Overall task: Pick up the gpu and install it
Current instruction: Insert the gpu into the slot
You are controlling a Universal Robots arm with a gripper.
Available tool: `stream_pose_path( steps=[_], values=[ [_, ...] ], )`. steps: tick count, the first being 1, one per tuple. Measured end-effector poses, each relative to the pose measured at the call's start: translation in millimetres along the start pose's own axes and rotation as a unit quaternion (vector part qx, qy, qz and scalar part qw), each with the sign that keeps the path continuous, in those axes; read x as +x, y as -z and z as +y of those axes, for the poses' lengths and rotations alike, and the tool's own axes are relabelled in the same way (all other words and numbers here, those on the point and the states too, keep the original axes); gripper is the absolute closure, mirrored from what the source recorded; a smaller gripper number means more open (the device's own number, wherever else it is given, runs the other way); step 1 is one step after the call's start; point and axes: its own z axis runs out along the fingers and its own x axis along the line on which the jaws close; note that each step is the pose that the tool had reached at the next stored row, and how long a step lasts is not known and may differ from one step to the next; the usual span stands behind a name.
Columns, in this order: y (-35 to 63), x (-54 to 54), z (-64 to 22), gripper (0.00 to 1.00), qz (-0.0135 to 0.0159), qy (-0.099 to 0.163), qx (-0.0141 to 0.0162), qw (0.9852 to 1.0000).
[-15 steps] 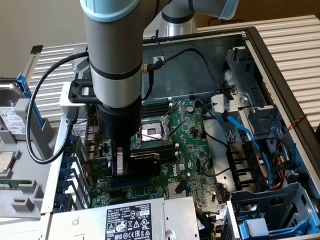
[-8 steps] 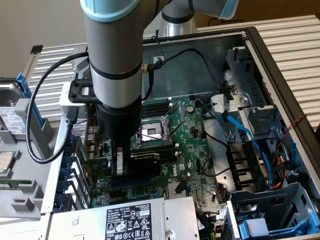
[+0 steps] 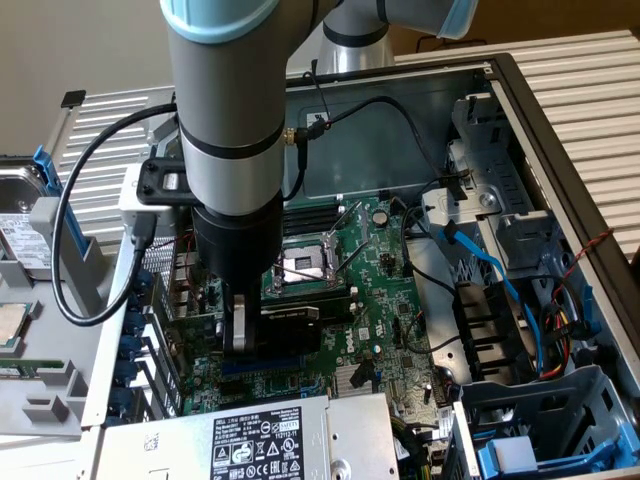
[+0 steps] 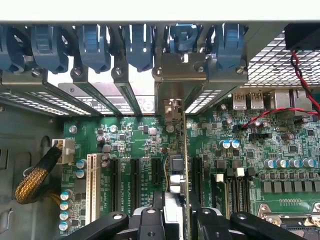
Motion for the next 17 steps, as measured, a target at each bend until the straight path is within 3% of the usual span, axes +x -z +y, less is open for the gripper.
stream_pose_path(
  steps=[17],
  values=[
    [0.2,0.0,0.0,0.71,-0.001,-0.006,0.0001,1.0]
  ],
)
